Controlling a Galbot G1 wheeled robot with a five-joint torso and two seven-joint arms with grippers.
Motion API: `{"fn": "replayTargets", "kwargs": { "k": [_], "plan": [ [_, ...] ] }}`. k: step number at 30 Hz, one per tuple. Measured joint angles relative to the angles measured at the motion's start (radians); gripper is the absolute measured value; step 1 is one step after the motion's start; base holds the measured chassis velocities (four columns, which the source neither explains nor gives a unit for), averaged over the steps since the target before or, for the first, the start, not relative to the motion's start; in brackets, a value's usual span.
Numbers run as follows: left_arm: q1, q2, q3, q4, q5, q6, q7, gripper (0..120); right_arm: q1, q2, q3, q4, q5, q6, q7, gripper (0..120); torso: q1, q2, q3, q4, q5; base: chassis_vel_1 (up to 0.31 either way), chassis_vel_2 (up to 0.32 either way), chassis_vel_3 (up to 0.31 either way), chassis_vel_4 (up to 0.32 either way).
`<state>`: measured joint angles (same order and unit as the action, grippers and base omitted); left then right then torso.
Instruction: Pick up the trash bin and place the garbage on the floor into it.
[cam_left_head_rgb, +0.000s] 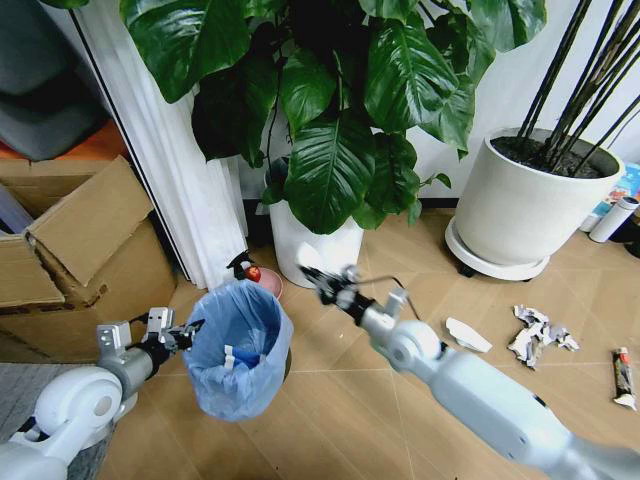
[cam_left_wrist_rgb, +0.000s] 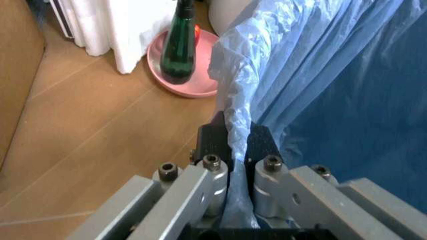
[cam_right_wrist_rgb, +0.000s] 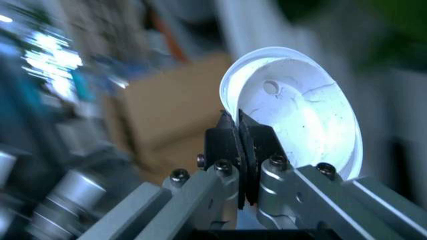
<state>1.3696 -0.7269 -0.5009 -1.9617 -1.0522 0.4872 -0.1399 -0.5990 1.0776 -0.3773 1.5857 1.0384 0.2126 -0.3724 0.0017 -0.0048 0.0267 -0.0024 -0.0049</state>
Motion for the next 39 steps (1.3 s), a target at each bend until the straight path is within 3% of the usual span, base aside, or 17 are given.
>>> {"fn": "replayTargets", "kwargs": {
  "k": [3,12,24,35,39],
  "plan": [
    [-0.004,0.01,0.003,0.0,0.0,0.0,-0.003,0,0.067,0.044,-0.063,-0.041,-0.027,0.002,-0.081,0,0.0,0.0,0.0,0.0003,0.0,0.0,0.0,0.0,0.0],
    [-0.009,0.023,0.0,-0.003,-0.006,0.003,-0.003,0,0.173,0.023,-0.185,-0.109,-0.153,0.014,-0.219,0,0.0,0.0,0.0,-0.0003,0.0,0.0,0.0,0.0,0.0],
    [-0.015,0.017,0.002,-0.001,-0.006,0.008,-0.001,0,0.346,-0.004,-0.258,-0.168,-0.325,-0.011,-0.376,0,0.0,0.0,0.0,0.0,0.0,0.0,0.0,0.0,0.0],
    [-0.02,0.018,0.002,-0.004,-0.01,0.011,0.0,0,0.385,0.029,-0.286,-0.215,-0.45,-0.012,-0.488,0,0.0,0.0,0.0,0.0,0.0001,0.0,0.0,0.0,0.0],
    [-0.02,0.018,0.001,-0.005,-0.013,0.012,0.0,0,0.385,0.033,-0.285,-0.223,-0.468,-0.019,-0.502,14,0.0,0.0,0.0,0.0,0.0001,0.0,0.0,0.0,0.0]
  ]
}}
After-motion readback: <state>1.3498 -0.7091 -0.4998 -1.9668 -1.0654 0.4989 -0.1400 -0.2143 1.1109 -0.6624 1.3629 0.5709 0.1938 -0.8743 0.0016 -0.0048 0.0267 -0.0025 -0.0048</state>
